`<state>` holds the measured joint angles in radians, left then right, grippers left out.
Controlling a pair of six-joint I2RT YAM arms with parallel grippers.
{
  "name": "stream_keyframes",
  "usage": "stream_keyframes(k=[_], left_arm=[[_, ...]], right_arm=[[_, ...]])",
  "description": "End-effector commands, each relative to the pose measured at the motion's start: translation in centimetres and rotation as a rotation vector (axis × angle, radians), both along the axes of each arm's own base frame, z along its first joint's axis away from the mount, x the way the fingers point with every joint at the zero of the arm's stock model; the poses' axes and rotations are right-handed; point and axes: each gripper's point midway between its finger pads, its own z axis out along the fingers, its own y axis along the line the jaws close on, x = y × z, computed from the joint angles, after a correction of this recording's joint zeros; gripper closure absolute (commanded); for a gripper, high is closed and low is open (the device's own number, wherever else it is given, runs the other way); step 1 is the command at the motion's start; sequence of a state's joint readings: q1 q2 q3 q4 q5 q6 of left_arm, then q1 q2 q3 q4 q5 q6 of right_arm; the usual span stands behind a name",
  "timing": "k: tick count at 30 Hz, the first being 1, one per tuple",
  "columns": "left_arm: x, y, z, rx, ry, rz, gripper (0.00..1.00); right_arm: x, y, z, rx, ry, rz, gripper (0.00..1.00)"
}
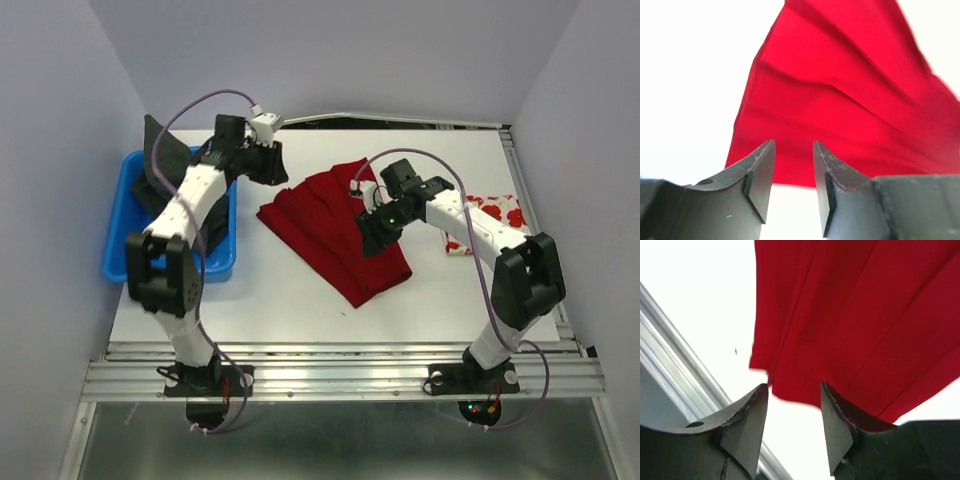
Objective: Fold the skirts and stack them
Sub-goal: Fold the skirt
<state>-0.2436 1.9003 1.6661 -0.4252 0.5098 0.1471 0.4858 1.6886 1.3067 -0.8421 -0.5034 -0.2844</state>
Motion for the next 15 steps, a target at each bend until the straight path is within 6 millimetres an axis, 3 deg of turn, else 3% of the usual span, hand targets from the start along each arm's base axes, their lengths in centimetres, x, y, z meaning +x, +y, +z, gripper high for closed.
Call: stream_keyframes(k=[1, 2, 3, 4, 6, 10, 15], left_arm=[[-7.2, -1.9, 6.2, -0.277, 0.002, 0.055, 0.64], [-8.1, -1.7, 5.8, -0.3, 0.024, 0.088, 0.68], [-10.1, -1.4, 4.5, -0.319, 0.058, 0.102, 0.8], [-10.9, -1.1, 3.7, -0.327, 0.081, 0.126, 0.86], [-12.4, -0.5, 2.0, -0.344, 0.158, 0.211, 0.93], [-15.2, -1.3, -0.1, -0.359, 0.249, 0.235, 1.0], [-15.8, -1.6, -4.0, -0.273, 0.291, 0.333, 1.0]], right_arm=[[5.1, 3.2, 4.1, 0.102, -0.07, -0.162, 0.46], [5.6, 3.5, 4.2, 0.109, -0.065, -0.178, 0.46], [6.1, 4.2, 4.9, 0.137, -0.059, -0.195, 0.46], [6.8, 4.6, 5.0, 0.15, -0.068, -0.204, 0.46], [7.4, 5.2, 3.9, 0.131, -0.062, -0.202, 0.46], [7.3, 6.9, 2.3, 0.098, -0.06, -0.178, 0.43], [7.3, 7.8, -0.3, 0.061, -0.071, -0.18, 0.42]])
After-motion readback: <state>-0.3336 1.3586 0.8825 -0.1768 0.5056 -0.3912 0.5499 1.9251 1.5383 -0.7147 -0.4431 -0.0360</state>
